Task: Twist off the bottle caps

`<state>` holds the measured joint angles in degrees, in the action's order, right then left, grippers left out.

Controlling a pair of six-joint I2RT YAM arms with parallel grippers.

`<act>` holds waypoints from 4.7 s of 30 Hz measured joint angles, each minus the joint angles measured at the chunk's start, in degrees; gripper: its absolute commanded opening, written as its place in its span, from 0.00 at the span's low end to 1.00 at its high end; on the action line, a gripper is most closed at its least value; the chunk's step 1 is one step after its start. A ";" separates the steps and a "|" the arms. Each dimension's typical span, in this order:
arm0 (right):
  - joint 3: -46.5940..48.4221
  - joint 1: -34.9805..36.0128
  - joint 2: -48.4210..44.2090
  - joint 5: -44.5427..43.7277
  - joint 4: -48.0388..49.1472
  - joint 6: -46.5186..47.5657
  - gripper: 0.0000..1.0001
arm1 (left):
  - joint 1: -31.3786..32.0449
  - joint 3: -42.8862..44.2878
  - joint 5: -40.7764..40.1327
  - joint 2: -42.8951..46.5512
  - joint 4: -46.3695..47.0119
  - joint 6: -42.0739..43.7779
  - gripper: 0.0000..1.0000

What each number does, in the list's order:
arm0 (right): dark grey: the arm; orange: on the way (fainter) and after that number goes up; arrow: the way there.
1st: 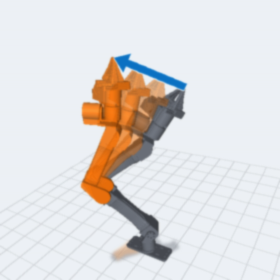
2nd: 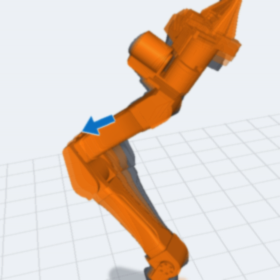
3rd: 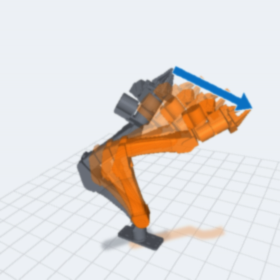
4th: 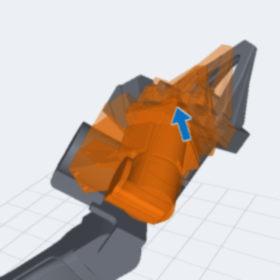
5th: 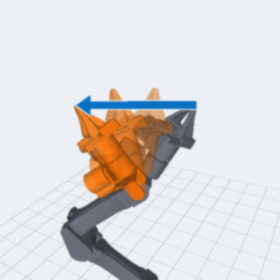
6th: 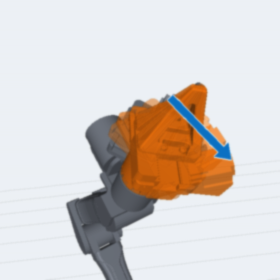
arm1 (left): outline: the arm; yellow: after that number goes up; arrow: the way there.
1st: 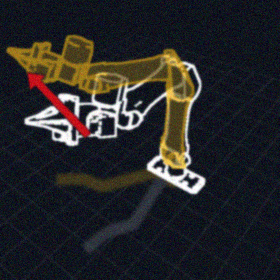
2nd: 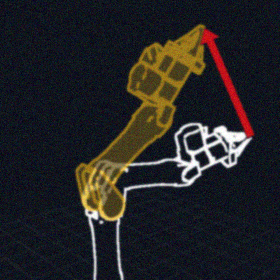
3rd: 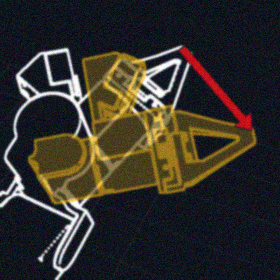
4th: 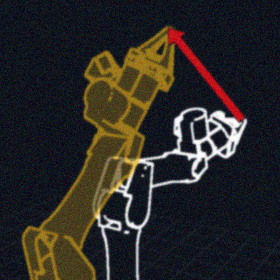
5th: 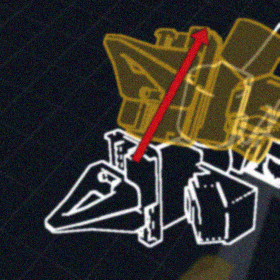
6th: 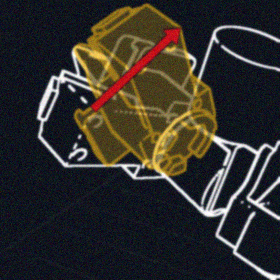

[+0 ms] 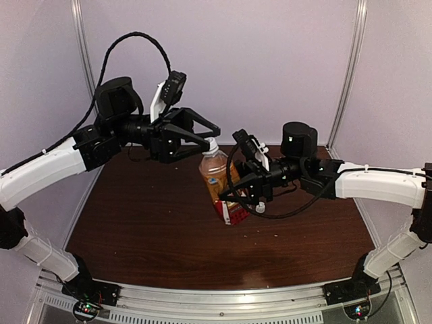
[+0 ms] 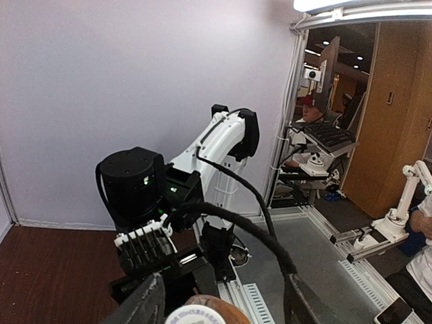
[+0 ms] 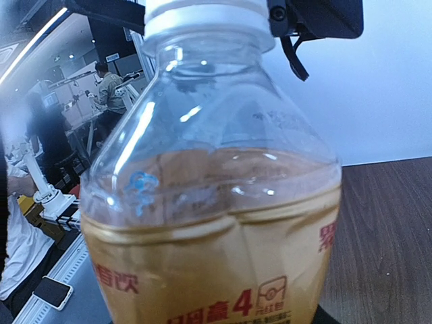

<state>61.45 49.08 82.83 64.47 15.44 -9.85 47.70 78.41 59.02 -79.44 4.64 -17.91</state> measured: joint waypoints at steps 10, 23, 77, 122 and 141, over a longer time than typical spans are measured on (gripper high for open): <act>0.00 0.07 0.02 1.70 2.23 -1.11 0.44 | -0.17 -0.22 2.91 -2.40 2.51 -1.99 0.44; -0.74 0.09 0.02 2.14 2.56 -1.09 0.44 | -1.01 -1.55 4.02 -2.40 6.16 -4.61 0.32; -0.63 0.07 -1.70 -7.34 -4.79 2.60 0.45 | -2.12 -2.58 -12.98 5.35 -5.09 -0.63 0.74; -0.31 0.07 -1.40 -9.51 -3.78 2.97 0.44 | -2.23 -6.03 -7.08 0.79 5.11 -7.21 0.00; -0.11 0.57 -2.56 -27.28 -9.79 6.64 0.44 | 4.15 -3.61 -41.86 3.58 -10.60 -11.47 0.33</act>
<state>61.34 49.65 80.27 37.19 5.65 -3.20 51.86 74.81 17.17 -75.85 -5.96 -29.39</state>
